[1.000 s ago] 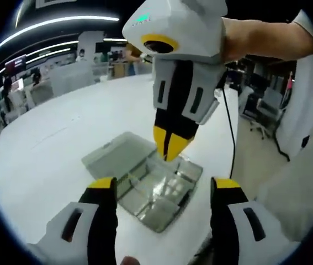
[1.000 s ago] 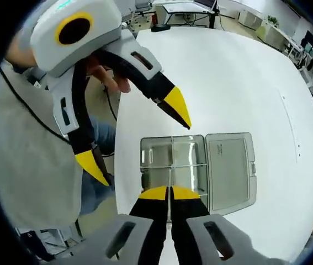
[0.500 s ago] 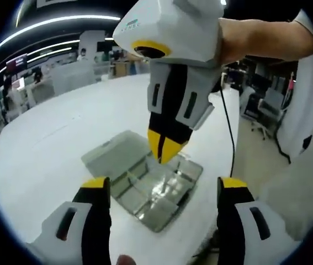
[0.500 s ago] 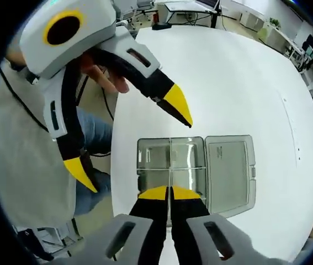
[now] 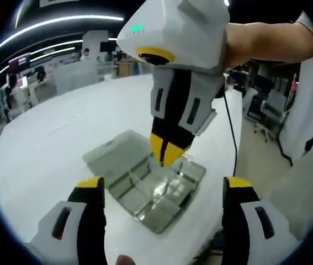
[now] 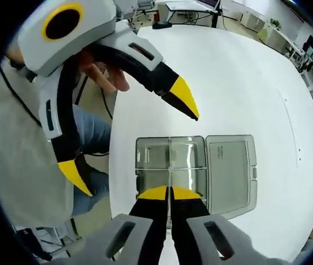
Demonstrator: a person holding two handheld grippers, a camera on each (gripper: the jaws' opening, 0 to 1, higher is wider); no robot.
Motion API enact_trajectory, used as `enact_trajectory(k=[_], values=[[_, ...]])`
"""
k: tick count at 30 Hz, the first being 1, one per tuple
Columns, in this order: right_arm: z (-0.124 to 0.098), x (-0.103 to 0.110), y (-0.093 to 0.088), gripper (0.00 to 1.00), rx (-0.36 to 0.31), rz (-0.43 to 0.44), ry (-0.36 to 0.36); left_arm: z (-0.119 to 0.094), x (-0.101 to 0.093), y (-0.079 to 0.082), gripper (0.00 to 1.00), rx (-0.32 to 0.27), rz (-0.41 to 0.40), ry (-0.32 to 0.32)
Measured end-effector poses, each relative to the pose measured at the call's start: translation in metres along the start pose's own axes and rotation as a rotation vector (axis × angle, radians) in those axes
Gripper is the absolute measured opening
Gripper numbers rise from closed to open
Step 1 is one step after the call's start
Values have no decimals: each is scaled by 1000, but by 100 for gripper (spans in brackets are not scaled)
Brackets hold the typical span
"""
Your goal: Insert the divider into the dual guide fixture by aligning both edges with the guide slots and pushing it downward to the bottom, including one-sided entry, uneven engagement, binding, and posture correction.
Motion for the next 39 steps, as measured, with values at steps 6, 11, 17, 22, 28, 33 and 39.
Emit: enact_trajectory(k=[6,11,17,22,28,33,39], values=[[2,-1,0,0,-2,4,3,0,1,-2,87,5,-9,0],[4,-1,0,0,-3,2,6,0,2,-3,87,3,-13,1],[8,-2,-2,0,-7,13,9,1,2,-3,86,5,-19,-1],[7,-1,-1,0,-9,3,7,2,2,-3,85,8,-20,-2],[8,-2,-3,0,-11,7,10,2,3,-2,85,6,-20,1],[9,-2,-5,0,-7,4,10,2,2,0,85,5,-17,1],[10,-3,-5,0,-13,5,8,1,3,-1,85,9,-13,3]])
Point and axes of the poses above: the point that each gripper's makers call its tool centre point, and the gripper's own axes: z roughly forward along the fingers, x roughly to its left, y roughly out of its top, the point moved 6 cm from there along -z, roughly backward along the fingers, and after that the axes turned 4 degrees about z, right-handed, at the moved point
